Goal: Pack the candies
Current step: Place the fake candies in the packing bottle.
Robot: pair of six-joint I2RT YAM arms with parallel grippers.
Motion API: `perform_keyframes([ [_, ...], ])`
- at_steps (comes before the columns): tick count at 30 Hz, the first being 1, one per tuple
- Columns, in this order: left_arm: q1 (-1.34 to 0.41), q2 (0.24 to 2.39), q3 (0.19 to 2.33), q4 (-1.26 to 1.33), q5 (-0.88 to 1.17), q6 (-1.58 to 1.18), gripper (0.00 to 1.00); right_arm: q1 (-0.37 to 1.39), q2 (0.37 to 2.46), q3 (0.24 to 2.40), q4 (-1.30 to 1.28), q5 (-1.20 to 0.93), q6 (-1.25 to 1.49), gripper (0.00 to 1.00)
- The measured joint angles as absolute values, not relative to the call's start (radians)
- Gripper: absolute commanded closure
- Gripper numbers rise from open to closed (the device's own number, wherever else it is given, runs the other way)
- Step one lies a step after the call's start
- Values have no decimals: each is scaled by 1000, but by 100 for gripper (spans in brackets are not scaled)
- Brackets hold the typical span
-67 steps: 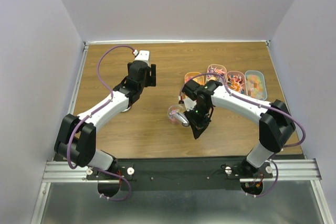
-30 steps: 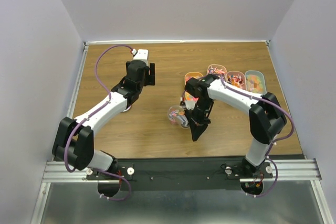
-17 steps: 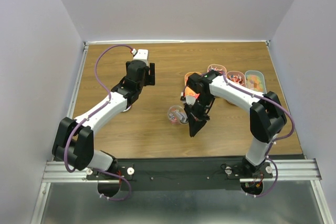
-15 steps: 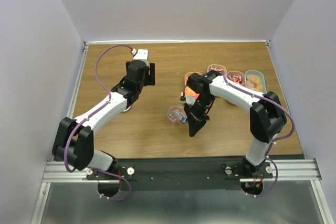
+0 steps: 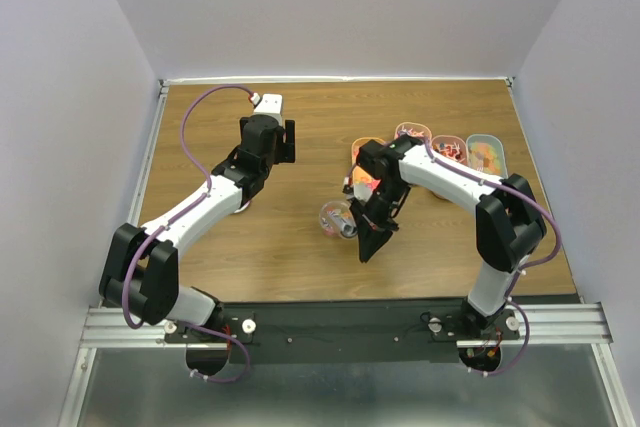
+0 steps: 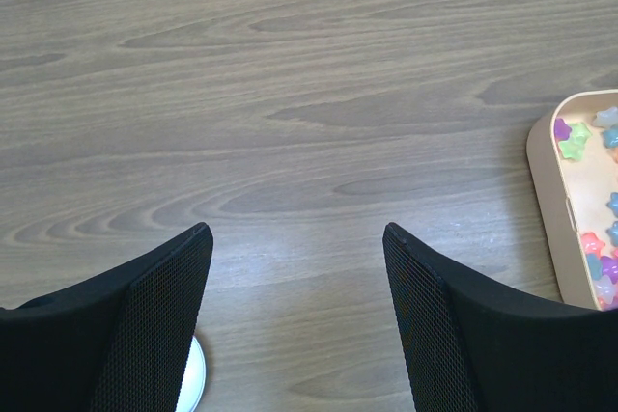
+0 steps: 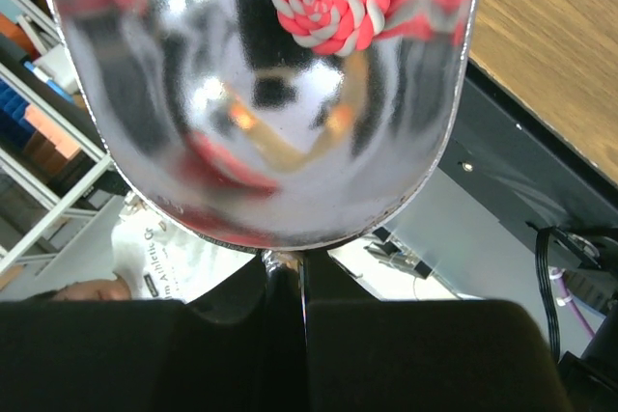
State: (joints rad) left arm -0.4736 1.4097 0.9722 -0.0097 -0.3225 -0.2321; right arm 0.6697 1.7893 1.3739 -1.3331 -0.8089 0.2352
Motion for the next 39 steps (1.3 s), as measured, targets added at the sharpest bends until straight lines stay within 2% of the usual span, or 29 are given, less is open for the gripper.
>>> perform_keyframes([
  [19, -474, 1410, 972, -10, -323, -232, 21, 635, 1791, 1335, -1337, -797, 221, 99],
  [27, -474, 1410, 972, -10, -323, -232, 21, 633, 1846, 1409, -1335, -778, 229, 99],
  [39, -474, 1410, 972, -10, -323, -232, 21, 633, 1846, 1407, -1337, -782, 242, 99],
])
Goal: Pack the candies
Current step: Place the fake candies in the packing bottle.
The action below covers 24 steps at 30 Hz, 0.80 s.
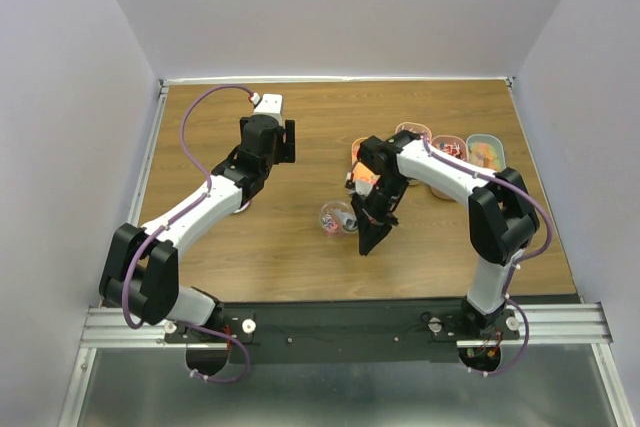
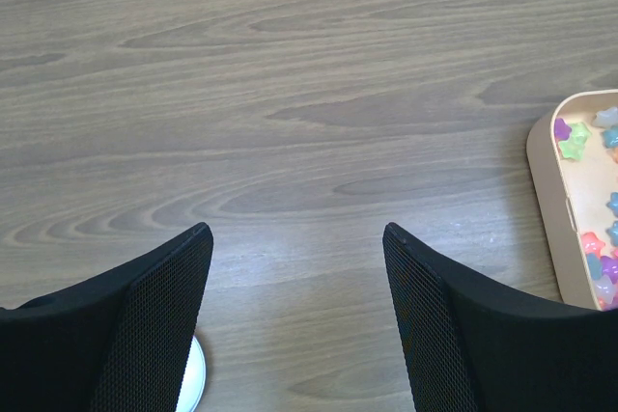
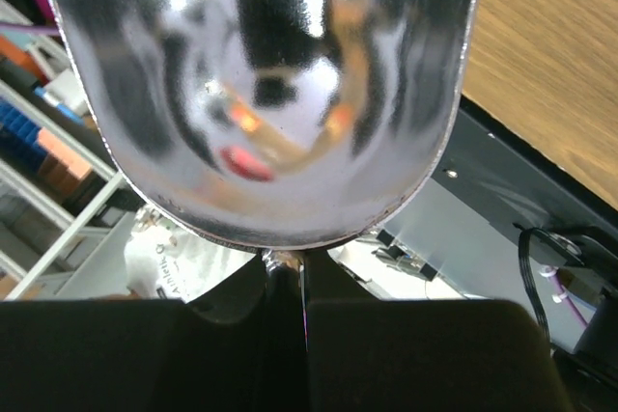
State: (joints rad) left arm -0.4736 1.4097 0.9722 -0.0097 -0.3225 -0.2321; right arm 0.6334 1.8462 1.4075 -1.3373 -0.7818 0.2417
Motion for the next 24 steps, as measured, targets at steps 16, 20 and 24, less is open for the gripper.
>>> perform_keyframes([
  [16, -474, 1410, 974, -10, -323, -232, 21, 715, 1858, 1387, -1338, -744, 261, 99],
  [20, -474, 1410, 974, -10, -323, -233, 21, 712, 1872, 1418, -1338, -738, 262, 99],
  [24, -474, 1410, 974, -10, -325, -233, 21, 712, 1871, 1461, -1338, -714, 262, 99],
])
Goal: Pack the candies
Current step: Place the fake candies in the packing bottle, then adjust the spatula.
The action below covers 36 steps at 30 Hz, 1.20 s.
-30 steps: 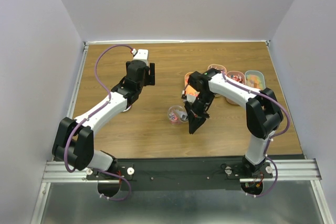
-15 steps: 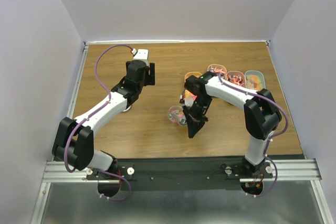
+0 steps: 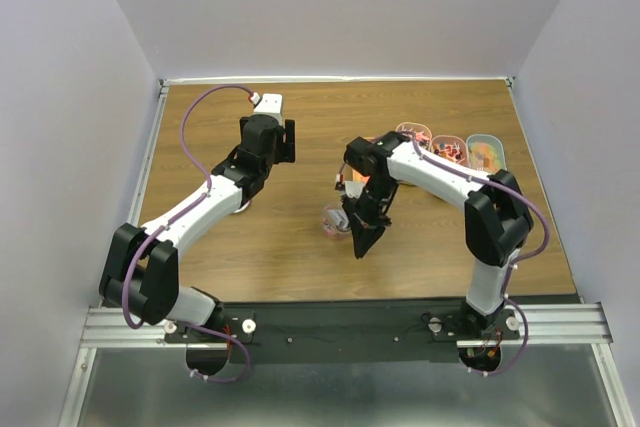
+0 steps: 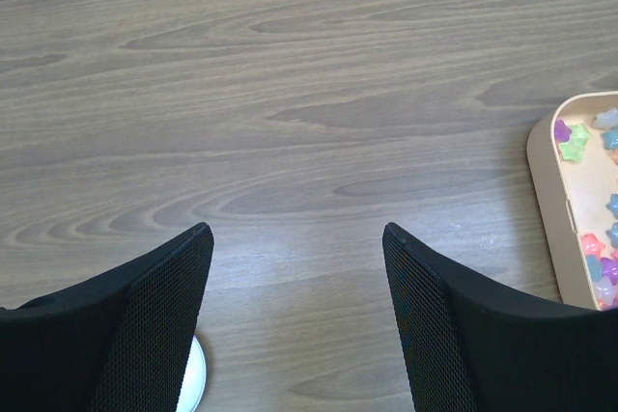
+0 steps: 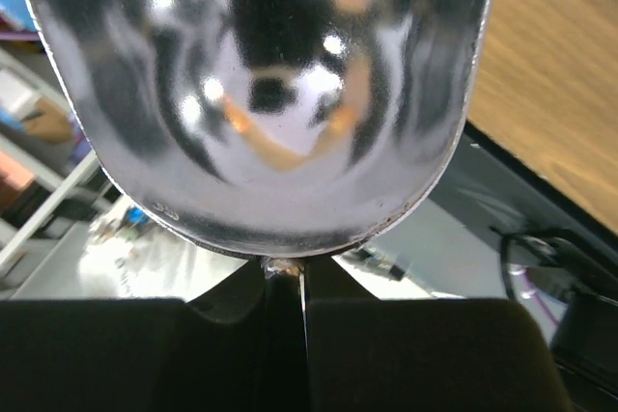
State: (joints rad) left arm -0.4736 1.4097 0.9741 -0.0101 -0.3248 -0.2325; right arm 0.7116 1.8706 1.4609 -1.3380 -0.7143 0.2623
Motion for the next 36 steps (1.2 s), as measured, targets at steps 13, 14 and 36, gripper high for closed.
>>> perform_keyframes([
  [13, -474, 1408, 993, -55, -262, -257, 21, 712, 1706, 1465, -1314, -375, 225, 99],
  [14, -474, 1403, 1000, -64, -243, -261, 21, 713, 1676, 1457, -1290, -334, 219, 99],
  [36, -474, 1441, 1205, -78, 354, -519, 30, 720, 1309, 1163, -742, 102, 104, 99],
])
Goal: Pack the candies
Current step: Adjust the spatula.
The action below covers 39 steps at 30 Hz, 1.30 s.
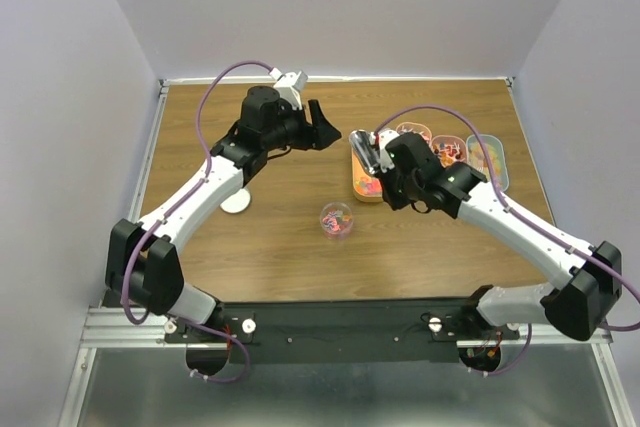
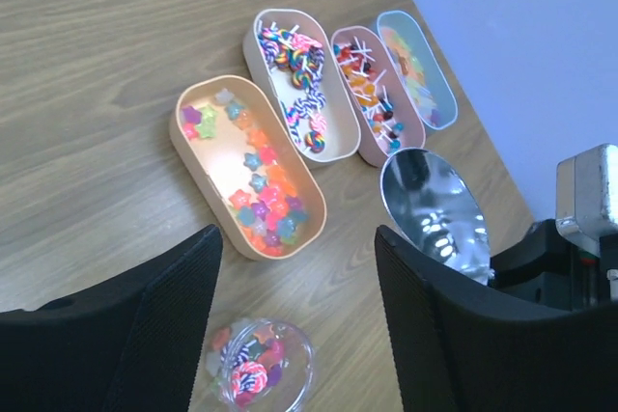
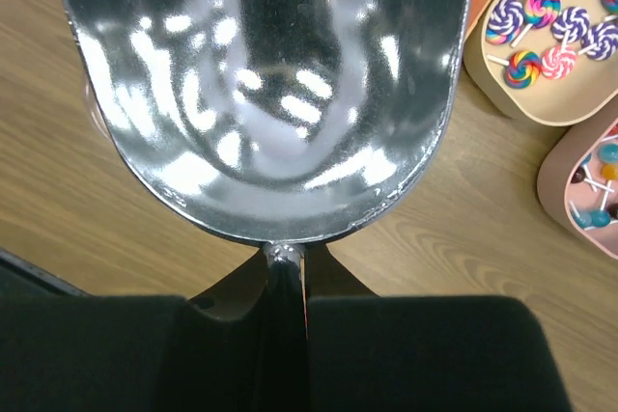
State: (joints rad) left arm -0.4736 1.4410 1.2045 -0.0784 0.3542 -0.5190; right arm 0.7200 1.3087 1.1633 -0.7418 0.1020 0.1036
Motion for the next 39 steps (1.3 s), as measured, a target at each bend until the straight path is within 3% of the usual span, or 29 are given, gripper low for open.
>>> perform_keyframes([
  [13, -481, 1522, 1289, -86, 469, -553, 33, 726, 1275, 1065, -625, 122, 40, 99],
  [19, -503, 1573, 1301, -99, 470, -554, 40, 727, 1273, 1065, -601, 123, 24, 99],
  [22, -506, 1603, 1308, -109, 470, -564, 46, 728, 1273, 1065, -597, 123, 9, 99],
  [28, -506, 1627, 1338, -107, 477, -592, 69, 732, 1270, 1057, -577, 124, -6, 99],
  [33, -506, 1637, 1348, -98, 510, -618, 99, 734, 1241, 1019, -545, 133, -9, 98],
  [39, -506, 1648, 1348, -75, 564, -660, 100, 734, 1168, 977, -512, 153, -8, 95],
])
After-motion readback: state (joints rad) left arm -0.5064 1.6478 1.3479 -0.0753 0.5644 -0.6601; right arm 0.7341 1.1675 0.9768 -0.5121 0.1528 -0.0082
